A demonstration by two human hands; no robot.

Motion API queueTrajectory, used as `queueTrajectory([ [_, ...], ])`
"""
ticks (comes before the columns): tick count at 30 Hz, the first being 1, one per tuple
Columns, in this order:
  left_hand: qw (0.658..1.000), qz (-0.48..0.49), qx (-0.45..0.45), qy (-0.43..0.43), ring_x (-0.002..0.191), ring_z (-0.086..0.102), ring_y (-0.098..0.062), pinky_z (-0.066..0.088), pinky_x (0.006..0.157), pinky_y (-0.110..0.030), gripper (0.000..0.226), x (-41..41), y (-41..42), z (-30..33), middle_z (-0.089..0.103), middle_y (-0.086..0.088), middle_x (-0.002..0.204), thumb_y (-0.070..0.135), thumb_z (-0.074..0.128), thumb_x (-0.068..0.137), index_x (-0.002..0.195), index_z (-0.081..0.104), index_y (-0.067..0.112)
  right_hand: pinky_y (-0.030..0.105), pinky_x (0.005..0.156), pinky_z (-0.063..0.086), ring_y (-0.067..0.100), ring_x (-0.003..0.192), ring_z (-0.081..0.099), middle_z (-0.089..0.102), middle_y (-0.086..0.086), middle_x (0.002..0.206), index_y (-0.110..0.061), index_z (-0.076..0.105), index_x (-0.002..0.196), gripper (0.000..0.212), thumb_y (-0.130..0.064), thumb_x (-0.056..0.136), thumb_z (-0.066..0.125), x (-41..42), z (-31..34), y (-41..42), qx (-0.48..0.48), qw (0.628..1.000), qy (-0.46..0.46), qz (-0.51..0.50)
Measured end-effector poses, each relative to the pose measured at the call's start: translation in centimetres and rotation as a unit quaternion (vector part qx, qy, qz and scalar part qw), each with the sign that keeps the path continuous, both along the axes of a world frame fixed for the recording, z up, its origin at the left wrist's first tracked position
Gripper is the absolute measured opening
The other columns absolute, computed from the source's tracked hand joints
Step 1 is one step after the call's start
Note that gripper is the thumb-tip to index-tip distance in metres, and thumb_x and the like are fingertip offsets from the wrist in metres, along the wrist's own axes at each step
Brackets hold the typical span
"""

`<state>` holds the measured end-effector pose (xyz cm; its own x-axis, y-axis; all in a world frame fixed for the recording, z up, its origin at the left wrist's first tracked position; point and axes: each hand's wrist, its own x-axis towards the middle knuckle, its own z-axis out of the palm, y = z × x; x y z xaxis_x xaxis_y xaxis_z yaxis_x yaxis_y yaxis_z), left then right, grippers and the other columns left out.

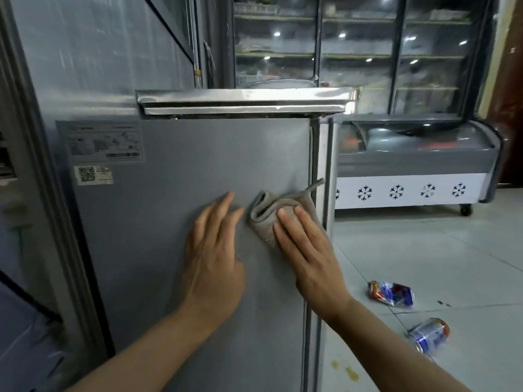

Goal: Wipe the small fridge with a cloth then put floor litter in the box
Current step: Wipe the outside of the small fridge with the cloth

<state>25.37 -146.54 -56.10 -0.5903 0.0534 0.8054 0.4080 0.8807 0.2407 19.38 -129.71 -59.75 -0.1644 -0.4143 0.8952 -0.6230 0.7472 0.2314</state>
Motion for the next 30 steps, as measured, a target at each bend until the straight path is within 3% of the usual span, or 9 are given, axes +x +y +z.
queueTrajectory([
  [5, 1.000, -0.014, -0.009, 0.005, 0.131, 0.027, -0.023, 0.028, 0.110, -0.041, 0.072, -0.4, 0.6, 1.1, 0.036, -0.006, 0.147, -0.011, 0.061, 0.060, 0.129, 0.048, 0.006, 0.049, 0.110, 0.034, 0.042, 0.129, 0.041, 0.051, 0.024, 0.134, 0.010, 0.055, 0.123, 0.036, -0.009, 0.100, 0.036, -0.7, 9.4, 1.0, -0.127, 0.987, 0.093, -0.027],
  [9, 1.000, -0.012, -0.023, 0.014, 0.130, 0.028, -0.024, 0.028, 0.108, -0.044, 0.069, -0.9, 0.9, 1.5, 0.037, -0.007, 0.147, -0.005, 0.056, 0.061, 0.128, 0.049, 0.007, 0.044, 0.114, 0.028, 0.044, 0.132, 0.037, 0.048, 0.023, 0.137, 0.006, 0.053, 0.128, 0.039, -0.007, 0.099, 0.030, -1.4, 12.7, 1.4, -0.116, 0.987, 0.094, -0.056],
  [13, 0.999, 0.008, -0.040, 0.014, 0.131, 0.027, -0.026, 0.031, 0.105, -0.053, 0.068, -1.1, 1.6, 1.0, 0.035, -0.007, 0.148, 0.001, 0.058, 0.057, 0.124, 0.051, 0.009, 0.052, 0.114, 0.025, 0.050, 0.135, 0.027, 0.038, 0.028, 0.142, 0.009, 0.048, 0.131, 0.040, -0.004, 0.098, 0.030, -1.8, 8.5, 1.3, -0.112, 0.990, 0.073, -0.051],
  [17, 0.999, 0.025, -0.045, 0.007, 0.132, 0.026, -0.024, 0.029, 0.103, -0.060, 0.074, -1.2, 2.2, 0.0, 0.037, -0.008, 0.147, -0.005, 0.068, 0.051, 0.121, 0.054, 0.009, 0.057, 0.111, 0.026, 0.049, 0.131, 0.037, 0.033, 0.023, 0.144, 0.009, 0.048, 0.130, 0.041, 0.005, 0.093, 0.031, -1.7, 3.4, 1.7, -0.109, 0.992, 0.043, -0.055],
  [27, 0.996, 0.000, -0.081, -0.022, 0.135, 0.023, -0.019, 0.017, 0.106, -0.058, 0.069, -0.8, 3.0, -3.8, 0.036, -0.007, 0.149, 0.001, 0.056, 0.057, 0.126, 0.051, 0.010, 0.052, 0.113, 0.027, 0.049, 0.131, 0.037, 0.036, 0.020, 0.144, 0.007, 0.050, 0.129, 0.049, -0.005, 0.098, 0.014, 0.6, -6.3, 2.5, -0.089, 0.992, -0.057, -0.062],
  [30, 0.994, -0.004, -0.107, -0.035, 0.136, 0.023, -0.018, 0.014, 0.106, -0.054, 0.074, -0.6, 2.6, -5.0, 0.035, -0.006, 0.149, -0.001, 0.062, 0.056, 0.128, 0.049, 0.011, 0.054, 0.112, 0.028, 0.050, 0.132, 0.034, 0.037, 0.016, 0.147, 0.005, 0.050, 0.129, 0.054, -0.010, 0.099, 0.008, 1.1, -8.9, 2.4, -0.074, 0.991, -0.080, -0.079],
])
